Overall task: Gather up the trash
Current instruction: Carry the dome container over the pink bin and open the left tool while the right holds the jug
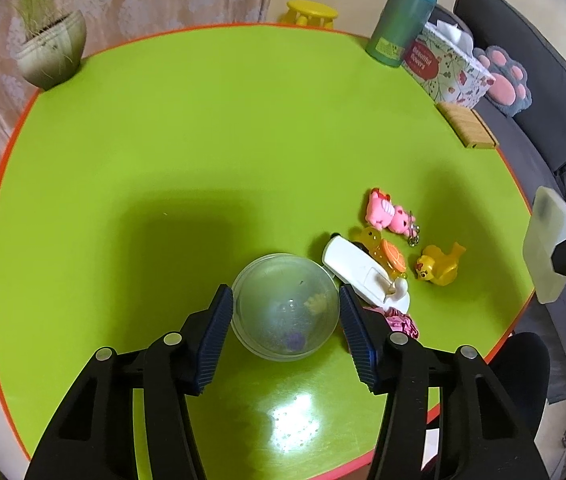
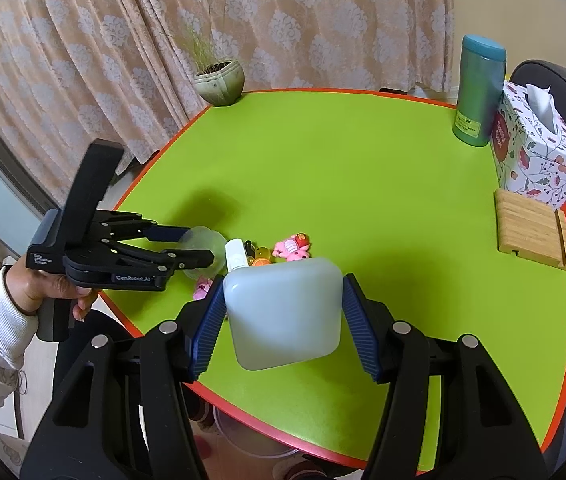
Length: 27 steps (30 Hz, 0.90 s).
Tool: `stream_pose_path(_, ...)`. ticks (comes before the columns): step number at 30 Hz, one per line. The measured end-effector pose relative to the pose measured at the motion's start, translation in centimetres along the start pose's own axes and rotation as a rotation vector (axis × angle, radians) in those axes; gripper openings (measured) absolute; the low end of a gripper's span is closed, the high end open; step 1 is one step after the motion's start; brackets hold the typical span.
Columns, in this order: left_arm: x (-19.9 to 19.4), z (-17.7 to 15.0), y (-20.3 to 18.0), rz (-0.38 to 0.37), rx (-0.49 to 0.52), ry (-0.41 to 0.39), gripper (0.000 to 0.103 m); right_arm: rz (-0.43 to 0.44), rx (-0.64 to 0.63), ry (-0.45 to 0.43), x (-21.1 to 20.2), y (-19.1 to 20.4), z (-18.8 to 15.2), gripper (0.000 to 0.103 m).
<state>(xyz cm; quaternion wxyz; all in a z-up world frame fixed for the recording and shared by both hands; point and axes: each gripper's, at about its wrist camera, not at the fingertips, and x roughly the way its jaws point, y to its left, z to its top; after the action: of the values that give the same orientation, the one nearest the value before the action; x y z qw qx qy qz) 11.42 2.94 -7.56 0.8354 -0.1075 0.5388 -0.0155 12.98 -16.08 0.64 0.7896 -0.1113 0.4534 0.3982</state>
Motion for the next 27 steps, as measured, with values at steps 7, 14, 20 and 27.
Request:
stream_pose_path(7,-2.3,-0.2,-0.5,0.018,0.030,-0.074,0.053,-0.028,-0.014,-0.021,-0.3,0.3,-0.1,0.058)
stream_pose_path(14,-5.1,-1.2,-1.3,0.024,0.066,-0.155,0.053,-0.064,-0.038,-0.054,-1.4,0.9,-0.6,0.058)
stream_pose_path(20,-7.9,-3.0,-2.8,0.012,0.112,-0.226,0.053,-0.084,-0.053,-0.094,-2.8,1.7,-1.8,0.058)
stream_pose_path(27,-10.2,-5.3,-4.4,-0.024,0.145,-0.291,0.053,-0.079,-0.069,-0.131,-4.3,3.2,-3.9,0.058)
